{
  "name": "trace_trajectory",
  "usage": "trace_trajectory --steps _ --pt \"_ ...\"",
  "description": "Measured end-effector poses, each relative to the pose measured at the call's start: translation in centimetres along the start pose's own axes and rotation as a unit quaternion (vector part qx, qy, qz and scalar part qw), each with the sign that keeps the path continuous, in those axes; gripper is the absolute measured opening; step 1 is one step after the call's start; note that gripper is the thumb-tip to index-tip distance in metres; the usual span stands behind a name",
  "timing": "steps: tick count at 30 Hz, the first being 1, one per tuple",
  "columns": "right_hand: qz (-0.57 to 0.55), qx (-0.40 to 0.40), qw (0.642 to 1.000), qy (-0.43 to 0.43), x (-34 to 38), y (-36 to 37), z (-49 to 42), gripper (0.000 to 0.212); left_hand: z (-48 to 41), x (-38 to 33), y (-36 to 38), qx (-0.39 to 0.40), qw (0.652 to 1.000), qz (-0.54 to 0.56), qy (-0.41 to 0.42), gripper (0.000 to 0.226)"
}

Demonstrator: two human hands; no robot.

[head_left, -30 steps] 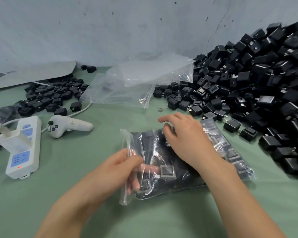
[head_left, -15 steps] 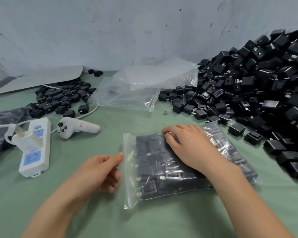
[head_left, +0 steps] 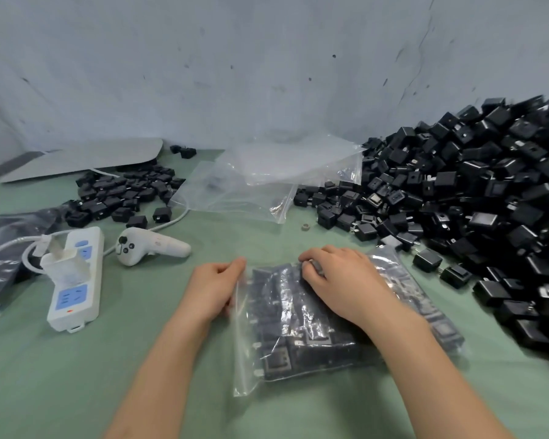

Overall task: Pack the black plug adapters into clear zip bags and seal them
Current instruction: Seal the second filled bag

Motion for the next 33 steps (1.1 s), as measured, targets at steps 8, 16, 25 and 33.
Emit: trace_trajectory --steps 8,16,25,33 --pt "-0.044 -0.017 0.999 -0.007 1.6 0.5 -2.0 0.036 -1.3 0.4 0.1 0.025 1.0 0.003 -0.009 0.033" --pt "-0.06 0.0 0.998 -0.019 2.9 1.8 -2.8 0.037 -2.1 0.9 -0.3 0.046 0.999 -0.026 -0.002 0.039" --pt "-0.072 0.0 0.996 -0.046 5.3 2.3 -3.0 0.034 -2.2 0.9 0.0 0.04 0.999 -0.01 0.012 0.039" --pt "-0.058 0.014 0.997 -0.055 5.4 2.7 -2.5 0.033 -1.8 0.8 0.0 0.035 0.998 -0.019 0.039 0.039"
Point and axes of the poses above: each hand's wrist, its own z-axis away from the middle knuckle, its own y-axis out of the palm, x = y × z, the point moved 5 cm from there along -z, towards the middle knuckle, and after that the axes turned 8 degrees about -x, right-handed, at the moved point
